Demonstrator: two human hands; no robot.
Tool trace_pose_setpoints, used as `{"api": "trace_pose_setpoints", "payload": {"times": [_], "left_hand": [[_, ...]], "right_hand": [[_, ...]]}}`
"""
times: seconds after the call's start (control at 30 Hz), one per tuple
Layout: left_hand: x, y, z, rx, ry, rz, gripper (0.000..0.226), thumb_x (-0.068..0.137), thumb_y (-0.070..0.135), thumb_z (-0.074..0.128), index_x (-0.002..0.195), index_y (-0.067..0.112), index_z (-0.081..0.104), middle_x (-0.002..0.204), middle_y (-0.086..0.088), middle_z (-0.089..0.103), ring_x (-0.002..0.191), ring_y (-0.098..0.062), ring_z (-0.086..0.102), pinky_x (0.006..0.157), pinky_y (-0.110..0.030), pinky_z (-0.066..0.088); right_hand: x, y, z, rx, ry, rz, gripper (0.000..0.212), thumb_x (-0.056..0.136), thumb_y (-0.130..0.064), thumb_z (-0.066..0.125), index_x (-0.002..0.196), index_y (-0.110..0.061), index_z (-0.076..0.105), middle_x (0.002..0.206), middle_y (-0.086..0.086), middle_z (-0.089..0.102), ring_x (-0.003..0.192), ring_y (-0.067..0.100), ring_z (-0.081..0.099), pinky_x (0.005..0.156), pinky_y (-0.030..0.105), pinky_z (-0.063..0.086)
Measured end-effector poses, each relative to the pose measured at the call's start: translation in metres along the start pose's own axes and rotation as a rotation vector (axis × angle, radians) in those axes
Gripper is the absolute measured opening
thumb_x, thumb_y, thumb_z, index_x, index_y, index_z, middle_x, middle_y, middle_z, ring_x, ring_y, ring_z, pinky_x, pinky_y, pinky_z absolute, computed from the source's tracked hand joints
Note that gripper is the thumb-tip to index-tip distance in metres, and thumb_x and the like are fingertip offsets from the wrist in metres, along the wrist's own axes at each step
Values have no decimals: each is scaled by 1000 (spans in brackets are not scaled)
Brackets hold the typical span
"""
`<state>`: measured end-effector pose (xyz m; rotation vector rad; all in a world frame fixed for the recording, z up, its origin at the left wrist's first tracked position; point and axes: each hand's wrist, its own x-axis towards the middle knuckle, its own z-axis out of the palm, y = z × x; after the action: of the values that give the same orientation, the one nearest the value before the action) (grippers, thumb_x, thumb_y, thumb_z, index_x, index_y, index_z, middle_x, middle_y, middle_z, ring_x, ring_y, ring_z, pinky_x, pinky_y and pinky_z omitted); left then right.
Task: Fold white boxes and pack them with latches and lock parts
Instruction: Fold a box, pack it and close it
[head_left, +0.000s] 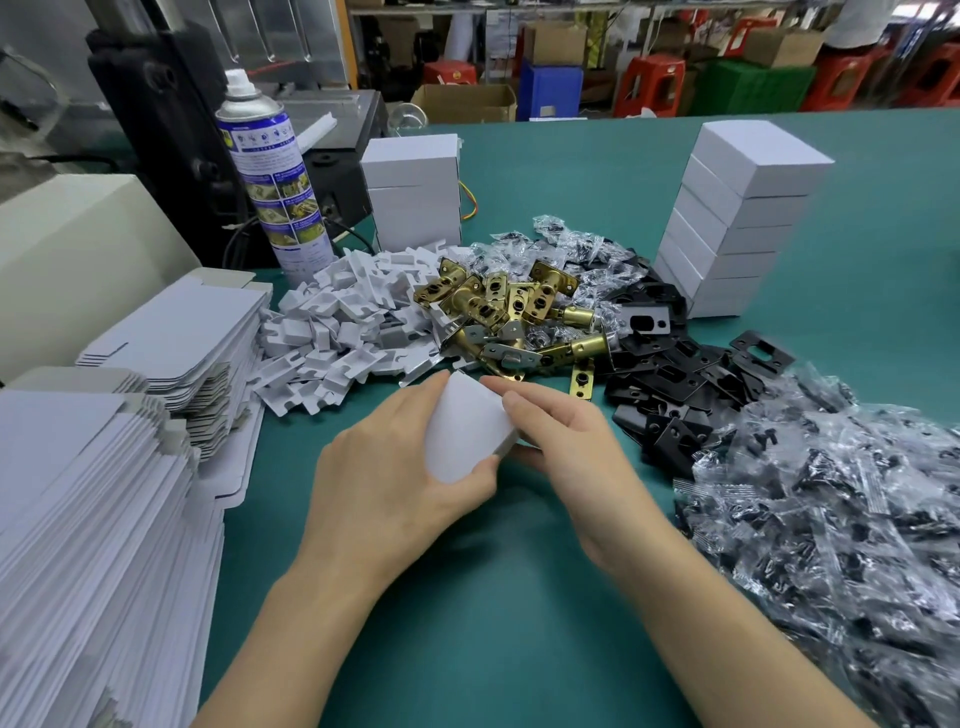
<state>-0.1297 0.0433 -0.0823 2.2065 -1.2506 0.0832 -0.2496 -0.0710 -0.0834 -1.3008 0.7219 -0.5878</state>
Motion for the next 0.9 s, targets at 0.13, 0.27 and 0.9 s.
{"api": "trace_pose_setpoints", "payload": {"times": [0.13, 0.27, 0.9], "left_hand": [[2, -1, 1, -31, 58, 16, 61, 67, 70, 58, 121, 45, 44, 126, 21, 51, 95, -13, 56, 67, -31, 43], [1, 0, 2, -21, 58, 35, 58, 67, 68, 57, 118, 45, 44, 130, 21, 41, 100, -12, 49, 63, -29, 40], [11, -7, -15, -642, -185, -250, 46, 80, 71, 74, 123, 53, 70, 109, 32, 73, 99, 9, 68, 89, -24, 58]], "right_hand": [[1, 1, 3, 2, -32, -26, 34, 106, -10, 49, 119, -25, 77, 114, -8, 77, 104, 7, 70, 86, 32, 62], [4, -3, -4, 24, -75, -5, 40, 105, -6, 45, 113, -25, 78, 114, -4, 78, 108, 13, 71, 81, 27, 60], [2, -6, -10, -166, -11, -117, 24, 101, -13, 62, 116, -27, 74, 108, -3, 77, 106, 24, 71, 98, 54, 56]]}}
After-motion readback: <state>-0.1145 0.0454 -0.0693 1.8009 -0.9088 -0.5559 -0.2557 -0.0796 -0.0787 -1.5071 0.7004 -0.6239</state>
